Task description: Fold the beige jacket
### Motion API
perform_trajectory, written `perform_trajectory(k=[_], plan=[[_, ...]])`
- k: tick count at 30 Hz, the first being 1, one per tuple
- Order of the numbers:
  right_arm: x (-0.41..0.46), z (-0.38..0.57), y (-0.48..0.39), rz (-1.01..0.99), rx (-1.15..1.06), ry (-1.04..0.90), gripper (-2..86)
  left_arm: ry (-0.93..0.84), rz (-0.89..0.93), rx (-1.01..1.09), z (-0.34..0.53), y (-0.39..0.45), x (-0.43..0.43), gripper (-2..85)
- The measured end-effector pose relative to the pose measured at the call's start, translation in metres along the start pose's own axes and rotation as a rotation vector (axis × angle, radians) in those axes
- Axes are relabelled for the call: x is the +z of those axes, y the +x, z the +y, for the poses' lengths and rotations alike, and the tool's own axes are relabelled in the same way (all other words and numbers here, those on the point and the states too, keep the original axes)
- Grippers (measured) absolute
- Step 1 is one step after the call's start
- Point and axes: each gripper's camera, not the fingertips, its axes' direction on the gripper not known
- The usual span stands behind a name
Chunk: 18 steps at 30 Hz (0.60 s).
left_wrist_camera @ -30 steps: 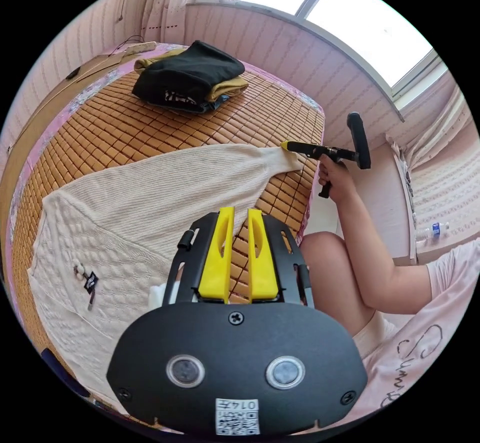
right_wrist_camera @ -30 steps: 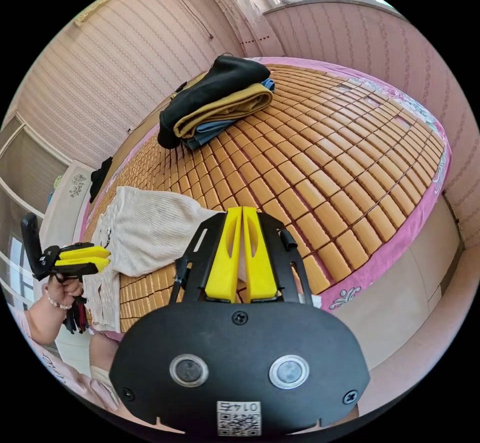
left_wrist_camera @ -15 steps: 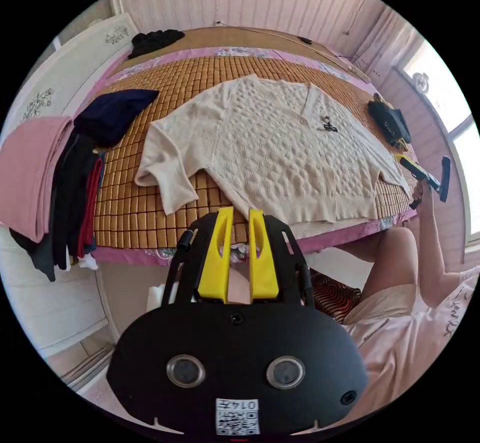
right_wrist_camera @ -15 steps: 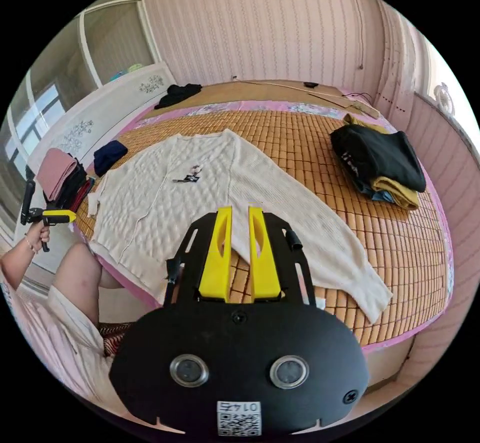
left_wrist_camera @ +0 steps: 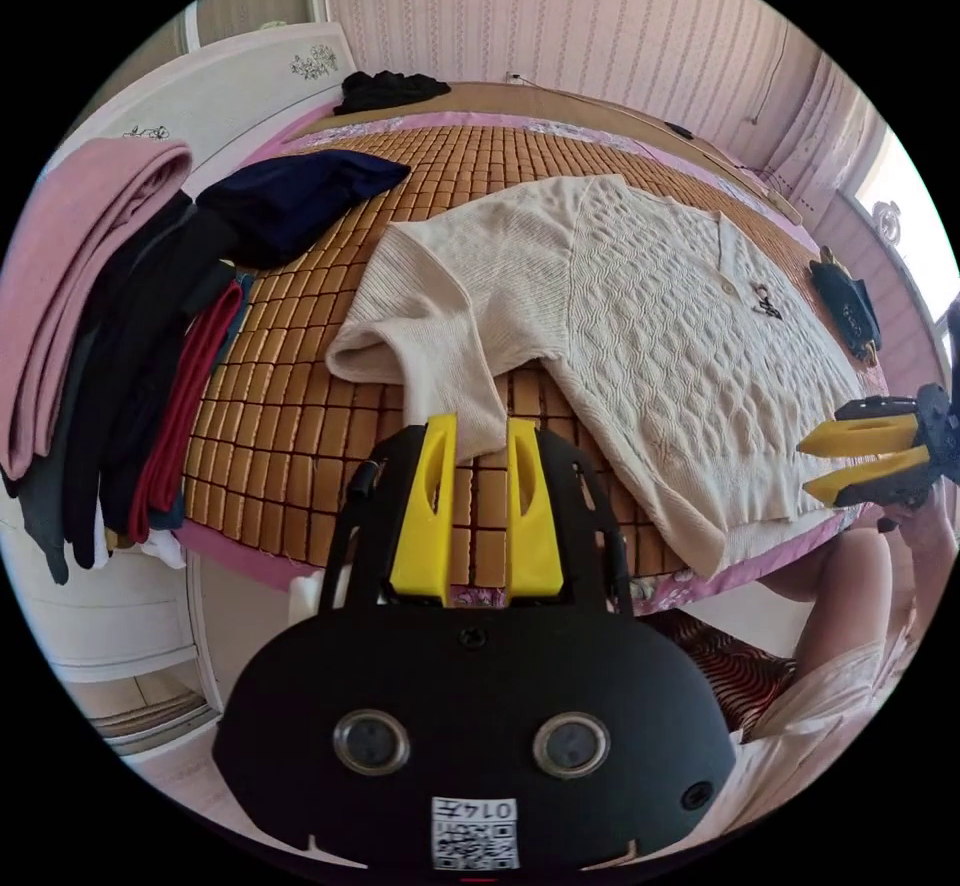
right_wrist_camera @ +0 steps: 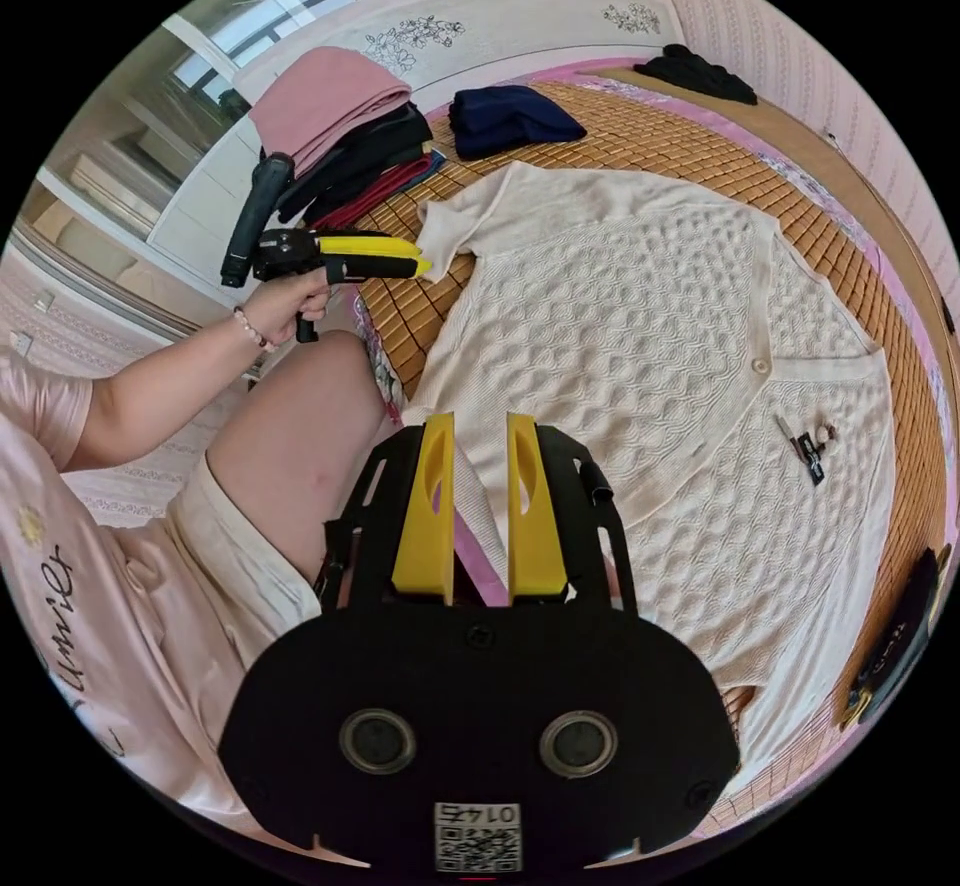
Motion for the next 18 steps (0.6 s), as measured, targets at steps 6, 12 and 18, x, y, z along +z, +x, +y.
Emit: perform_trajectory(k=[6,12,18], plan=[[0.063,-0.045,-0.018,-0.029,-0.012,-0.092,8.3,0.027,0.12,0.011,-0.003,-0.044,-0.027,1.0],[0.093,-0.052,-0.026,-0.051,-0.001,-0.106,8.4,0.428,-0.128,-0.381,0.017,-0.143,-0.153,4.8],[0.1,-0.038,-0.013,-0.029,0.07,-0.097,9.1,0.481,-0.123,-0.183,0.038,-0.112,-0.204,5.1]])
